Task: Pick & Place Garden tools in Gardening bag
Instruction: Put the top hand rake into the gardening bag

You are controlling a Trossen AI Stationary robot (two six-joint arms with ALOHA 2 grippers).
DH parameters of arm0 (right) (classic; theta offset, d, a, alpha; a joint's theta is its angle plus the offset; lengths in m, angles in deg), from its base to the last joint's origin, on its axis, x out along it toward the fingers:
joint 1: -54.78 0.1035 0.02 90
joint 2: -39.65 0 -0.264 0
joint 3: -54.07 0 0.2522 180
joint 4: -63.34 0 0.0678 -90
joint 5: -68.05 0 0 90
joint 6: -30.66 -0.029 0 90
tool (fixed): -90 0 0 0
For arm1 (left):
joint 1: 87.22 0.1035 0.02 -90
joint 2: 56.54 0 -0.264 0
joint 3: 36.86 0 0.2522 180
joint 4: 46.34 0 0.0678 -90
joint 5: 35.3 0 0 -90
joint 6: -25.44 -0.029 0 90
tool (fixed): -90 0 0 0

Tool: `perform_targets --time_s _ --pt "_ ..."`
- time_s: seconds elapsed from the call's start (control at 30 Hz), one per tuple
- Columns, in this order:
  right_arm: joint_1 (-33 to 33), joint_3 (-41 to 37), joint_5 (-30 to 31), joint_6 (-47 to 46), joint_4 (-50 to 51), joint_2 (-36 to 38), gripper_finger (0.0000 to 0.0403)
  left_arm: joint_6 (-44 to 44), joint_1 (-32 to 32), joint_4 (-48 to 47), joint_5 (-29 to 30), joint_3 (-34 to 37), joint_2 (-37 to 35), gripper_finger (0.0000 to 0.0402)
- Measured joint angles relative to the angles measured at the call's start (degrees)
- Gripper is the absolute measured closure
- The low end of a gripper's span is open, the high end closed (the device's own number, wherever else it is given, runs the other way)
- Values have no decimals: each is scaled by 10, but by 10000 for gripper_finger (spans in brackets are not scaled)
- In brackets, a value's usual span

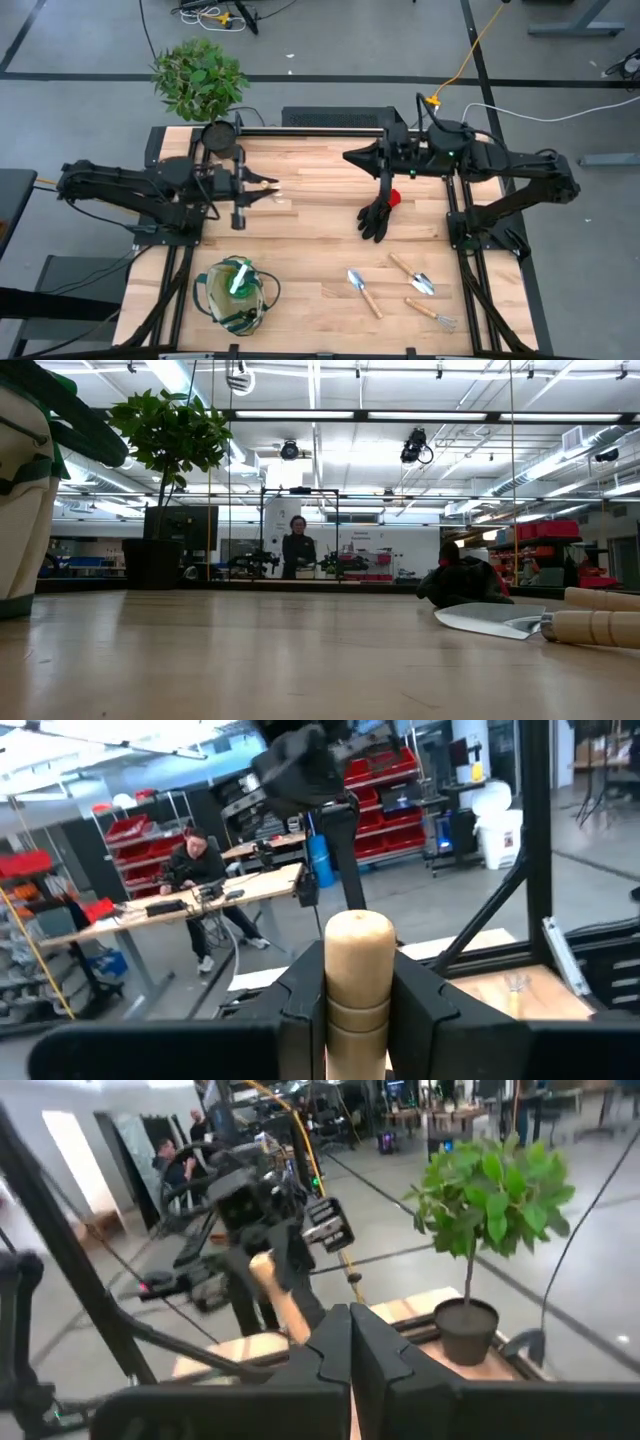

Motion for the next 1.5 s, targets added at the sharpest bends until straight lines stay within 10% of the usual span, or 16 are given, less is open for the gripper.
perform_targets --time_s 0.37,0.97,1.5 --pt "76 0 32 33 84 23 403 64 0 -79 -45 0 -83 327" --pt "129 0 79 -35 114 24 403 114 -10 -97 -324 0 -76 328" --pt "129 0 106 -41 111 24 403 87 -131 -98 -335 0 44 328"
